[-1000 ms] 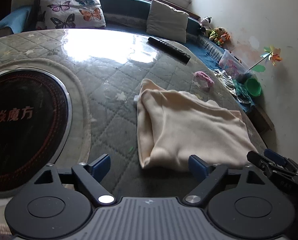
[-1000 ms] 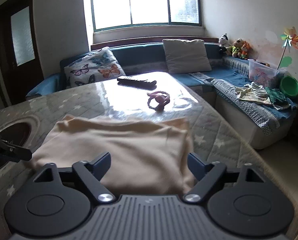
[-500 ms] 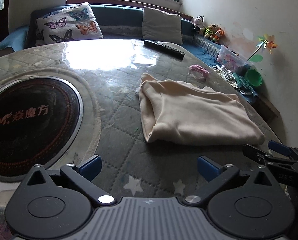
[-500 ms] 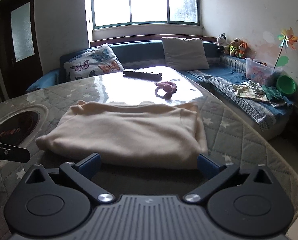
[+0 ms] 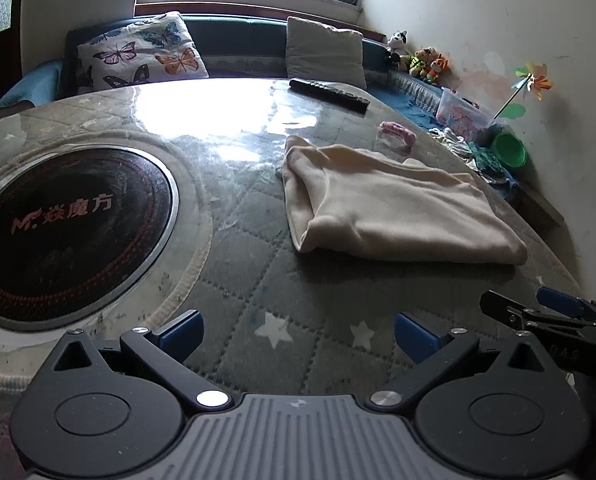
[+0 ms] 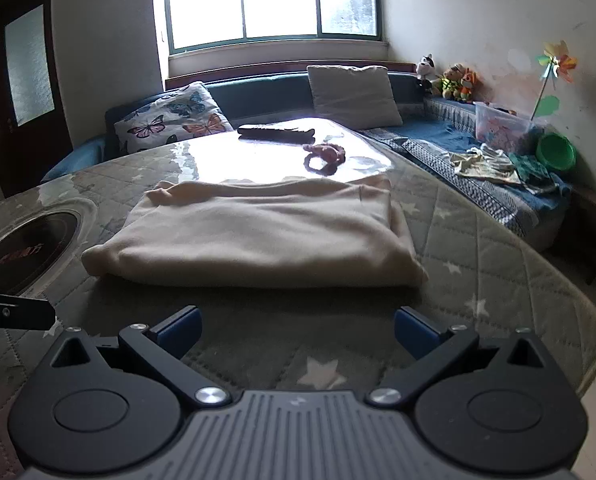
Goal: Fold clothes
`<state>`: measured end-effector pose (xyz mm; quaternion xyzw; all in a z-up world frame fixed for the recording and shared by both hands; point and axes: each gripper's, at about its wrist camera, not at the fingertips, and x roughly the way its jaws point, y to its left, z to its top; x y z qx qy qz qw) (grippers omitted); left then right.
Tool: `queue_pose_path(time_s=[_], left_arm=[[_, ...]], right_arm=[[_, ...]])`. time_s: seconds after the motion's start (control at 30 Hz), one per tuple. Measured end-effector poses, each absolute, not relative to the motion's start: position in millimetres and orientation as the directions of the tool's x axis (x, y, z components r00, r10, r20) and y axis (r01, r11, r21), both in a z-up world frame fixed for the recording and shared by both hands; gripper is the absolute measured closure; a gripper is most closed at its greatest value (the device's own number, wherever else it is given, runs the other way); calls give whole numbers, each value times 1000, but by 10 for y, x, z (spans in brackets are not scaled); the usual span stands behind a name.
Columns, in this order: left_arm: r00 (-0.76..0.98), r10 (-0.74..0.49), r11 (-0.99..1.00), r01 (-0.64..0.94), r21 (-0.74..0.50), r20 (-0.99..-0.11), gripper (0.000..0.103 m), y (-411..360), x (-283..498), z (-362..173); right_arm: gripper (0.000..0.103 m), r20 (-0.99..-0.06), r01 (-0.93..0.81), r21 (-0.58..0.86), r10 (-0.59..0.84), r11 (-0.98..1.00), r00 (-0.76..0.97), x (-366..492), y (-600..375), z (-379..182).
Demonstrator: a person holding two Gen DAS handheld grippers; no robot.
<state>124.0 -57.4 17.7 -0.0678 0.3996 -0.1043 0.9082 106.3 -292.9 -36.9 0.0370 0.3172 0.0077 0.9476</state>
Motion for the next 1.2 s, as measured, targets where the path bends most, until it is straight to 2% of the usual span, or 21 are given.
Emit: queue_pose_path(time_s=[0.27,0.4,1.2], left_arm=[[654,-217,976,130,-175,-725,0,-584,1142,147],[656,-178,984,135,-118,-734,0,-635,1093,124],[672,-181,975,217,-42,-718,0,-830,967,113]], right_arm=[[0,-607,43,89,20,995,794,951,-2917,-409],[0,-610,50,88,14,995,792,915,-2899,-429],[0,-621,55,73,2,996,784,854,-2788,-510]])
